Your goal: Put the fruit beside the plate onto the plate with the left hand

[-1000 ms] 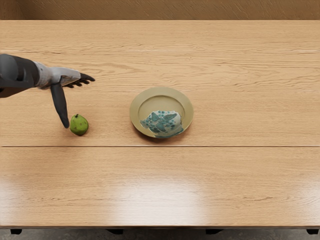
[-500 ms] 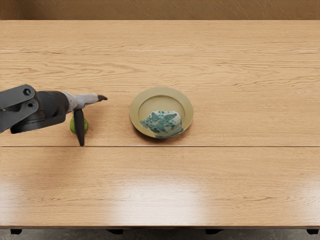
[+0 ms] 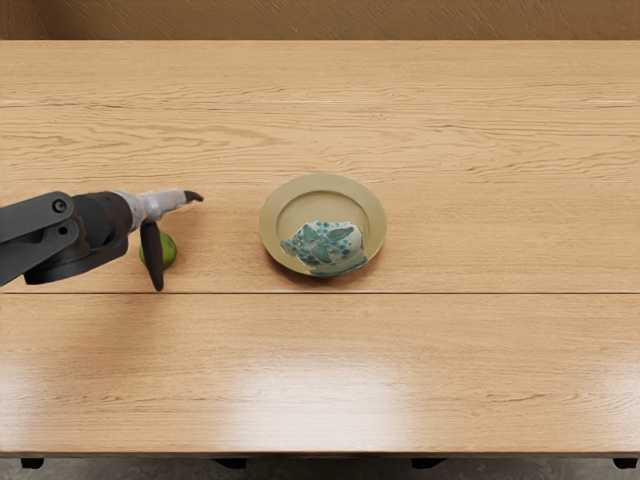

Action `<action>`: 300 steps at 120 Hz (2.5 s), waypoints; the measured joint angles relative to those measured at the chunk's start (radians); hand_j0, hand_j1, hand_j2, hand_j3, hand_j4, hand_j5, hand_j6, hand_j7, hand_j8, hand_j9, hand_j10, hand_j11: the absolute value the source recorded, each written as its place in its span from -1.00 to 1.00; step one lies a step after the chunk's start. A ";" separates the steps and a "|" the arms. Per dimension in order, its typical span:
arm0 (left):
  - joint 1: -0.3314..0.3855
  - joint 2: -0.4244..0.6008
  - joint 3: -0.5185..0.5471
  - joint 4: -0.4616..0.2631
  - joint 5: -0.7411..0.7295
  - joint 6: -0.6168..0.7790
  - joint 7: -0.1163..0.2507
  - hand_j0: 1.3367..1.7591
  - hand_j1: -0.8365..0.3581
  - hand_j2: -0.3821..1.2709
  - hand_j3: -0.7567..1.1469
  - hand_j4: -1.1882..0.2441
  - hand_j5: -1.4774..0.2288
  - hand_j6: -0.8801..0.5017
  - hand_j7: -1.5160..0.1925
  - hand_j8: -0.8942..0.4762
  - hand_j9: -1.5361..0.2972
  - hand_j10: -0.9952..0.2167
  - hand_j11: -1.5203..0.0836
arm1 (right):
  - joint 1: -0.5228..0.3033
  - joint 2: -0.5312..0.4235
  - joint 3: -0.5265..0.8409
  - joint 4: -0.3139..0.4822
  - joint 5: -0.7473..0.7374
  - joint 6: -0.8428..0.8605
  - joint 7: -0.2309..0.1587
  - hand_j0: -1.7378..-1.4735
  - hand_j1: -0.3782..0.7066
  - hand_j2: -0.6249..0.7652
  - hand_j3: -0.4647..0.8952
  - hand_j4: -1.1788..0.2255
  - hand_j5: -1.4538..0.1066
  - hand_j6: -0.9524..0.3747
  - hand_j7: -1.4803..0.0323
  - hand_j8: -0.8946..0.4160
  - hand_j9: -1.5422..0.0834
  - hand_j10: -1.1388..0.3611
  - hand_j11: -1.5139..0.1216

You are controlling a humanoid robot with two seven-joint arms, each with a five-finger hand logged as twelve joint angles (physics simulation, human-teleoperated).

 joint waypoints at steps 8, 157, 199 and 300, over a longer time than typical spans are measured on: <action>0.000 0.002 0.000 0.001 0.000 0.001 0.000 0.52 0.74 -0.50 -0.20 0.48 0.54 0.09 0.58 0.12 0.50 0.43 0.69 | 0.000 0.000 0.000 0.000 0.000 0.000 0.000 -0.40 -0.95 -0.10 -0.32 0.68 0.86 0.43 0.96 0.36 0.90 0.52 0.85; -0.003 0.030 0.001 0.042 0.000 0.000 0.000 0.49 -0.08 -0.25 -0.20 -0.09 -0.14 -0.50 -0.10 -0.37 -0.14 -0.24 -0.03 | 0.000 0.000 0.000 0.000 0.000 0.000 0.000 -0.40 -0.95 -0.10 -0.32 0.68 0.86 0.43 0.96 0.36 0.90 0.52 0.85; -0.003 0.031 0.001 0.055 -0.042 -0.003 0.001 0.47 -0.12 -0.17 -0.20 -0.40 -0.45 -0.47 -0.39 -0.22 -0.43 -0.22 -0.39 | 0.000 0.000 0.000 0.000 0.000 0.000 0.000 -0.40 -0.95 -0.10 -0.32 0.68 0.86 0.43 0.96 0.36 0.90 0.52 0.85; -0.124 -0.035 -0.103 0.199 -0.536 -0.011 0.001 0.46 -0.13 -0.02 -0.20 -0.48 -0.74 -0.48 -0.62 -0.19 -0.60 -0.14 -0.56 | 0.000 0.000 0.000 0.000 0.000 0.000 0.000 -0.40 -0.95 -0.10 -0.32 0.68 0.86 0.44 0.96 0.37 0.90 0.52 0.85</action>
